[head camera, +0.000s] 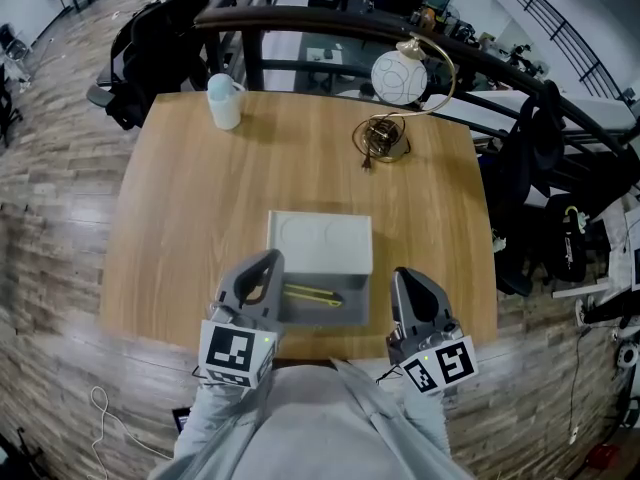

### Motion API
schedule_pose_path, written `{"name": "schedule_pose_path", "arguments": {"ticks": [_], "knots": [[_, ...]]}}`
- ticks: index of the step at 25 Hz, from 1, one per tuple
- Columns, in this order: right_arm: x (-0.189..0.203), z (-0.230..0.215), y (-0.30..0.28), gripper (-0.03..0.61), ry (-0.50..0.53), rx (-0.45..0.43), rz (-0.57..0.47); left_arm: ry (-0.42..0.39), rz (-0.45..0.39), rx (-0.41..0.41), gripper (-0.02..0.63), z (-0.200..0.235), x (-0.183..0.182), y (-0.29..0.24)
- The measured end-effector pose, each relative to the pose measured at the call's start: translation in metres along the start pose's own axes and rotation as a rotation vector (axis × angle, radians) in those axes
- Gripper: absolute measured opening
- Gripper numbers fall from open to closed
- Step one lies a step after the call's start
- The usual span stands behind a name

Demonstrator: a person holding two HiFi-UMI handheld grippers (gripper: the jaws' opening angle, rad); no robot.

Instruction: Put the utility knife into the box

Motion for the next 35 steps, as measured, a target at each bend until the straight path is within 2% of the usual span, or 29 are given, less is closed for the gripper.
{"name": "schedule_pose_path", "arguments": {"ticks": [35], "knots": [[0.0046,0.0042,-0.0027,0.016,0.041,0.027,0.048,0.001,0.010,0.013,0.018,-0.0006,0.0024,0.0055]]}}
Point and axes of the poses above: the fingertips, and each gripper's own axes: y backward along the fingers, z to its left, x out of its underside, the point moved 8 cm from there along y, backward along the fingers, and after that the axes turned 1 degree about -z, right-handed, at the moved point
